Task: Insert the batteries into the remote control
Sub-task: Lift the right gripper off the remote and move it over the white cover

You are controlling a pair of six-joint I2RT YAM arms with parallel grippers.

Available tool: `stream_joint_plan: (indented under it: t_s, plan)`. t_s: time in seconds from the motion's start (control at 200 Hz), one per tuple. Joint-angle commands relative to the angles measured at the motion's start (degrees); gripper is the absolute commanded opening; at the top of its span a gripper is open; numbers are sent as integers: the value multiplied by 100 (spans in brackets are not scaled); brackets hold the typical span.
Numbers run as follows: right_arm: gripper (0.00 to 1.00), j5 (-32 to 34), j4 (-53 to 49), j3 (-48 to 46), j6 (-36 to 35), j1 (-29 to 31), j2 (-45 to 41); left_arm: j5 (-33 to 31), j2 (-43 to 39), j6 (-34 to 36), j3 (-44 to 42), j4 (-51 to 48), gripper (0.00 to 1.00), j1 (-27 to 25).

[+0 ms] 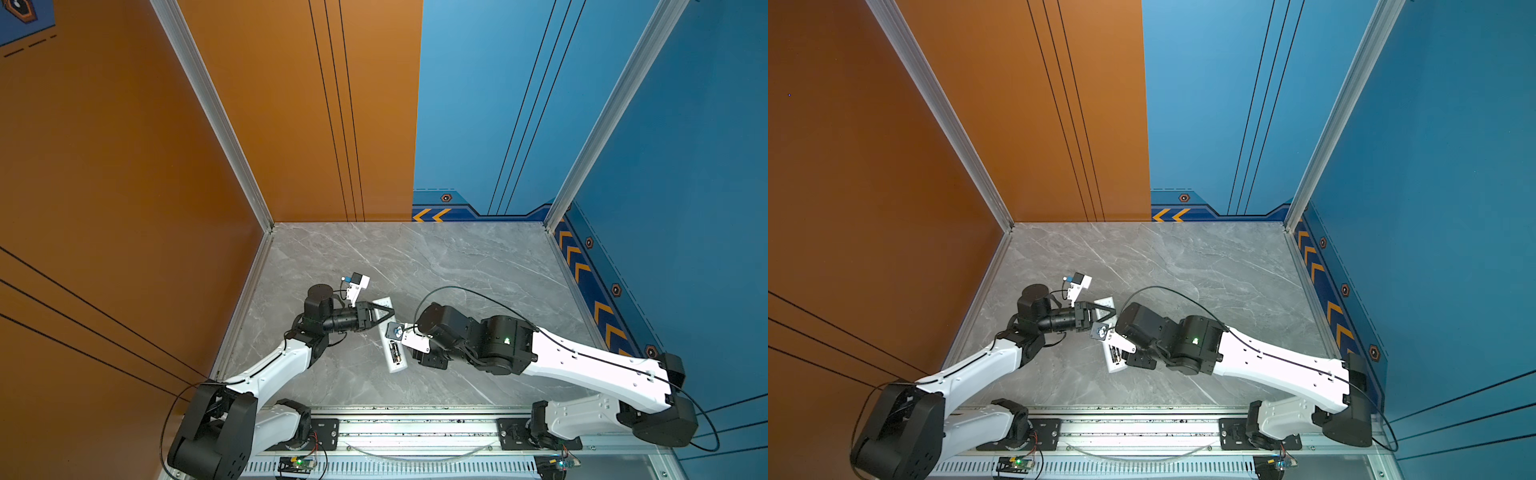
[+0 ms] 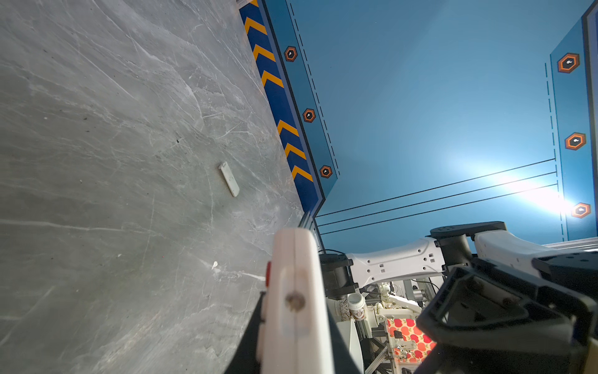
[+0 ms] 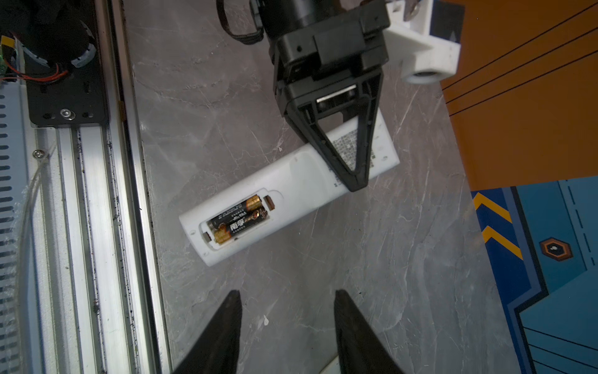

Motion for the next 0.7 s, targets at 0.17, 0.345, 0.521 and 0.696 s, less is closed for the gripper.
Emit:
stream_joint_plan:
  t_s: [0.17,0.345,0.521,0.696]
  plan:
    - [61,34,117,-290,804,-610,-475,-164,-225,28,40,58,0,38]
    - [69,-40,116,-480,1266,-1290,-628,-349,-264,65,58,58,0,28]
    - [72,-355,40,-642,1679,-1972,-681,-573,-237,168,64,58,0,-41]
    - [75,-711,-68,-800,2019,-2744,-629,-866,-256,258,36,58,0,-173]
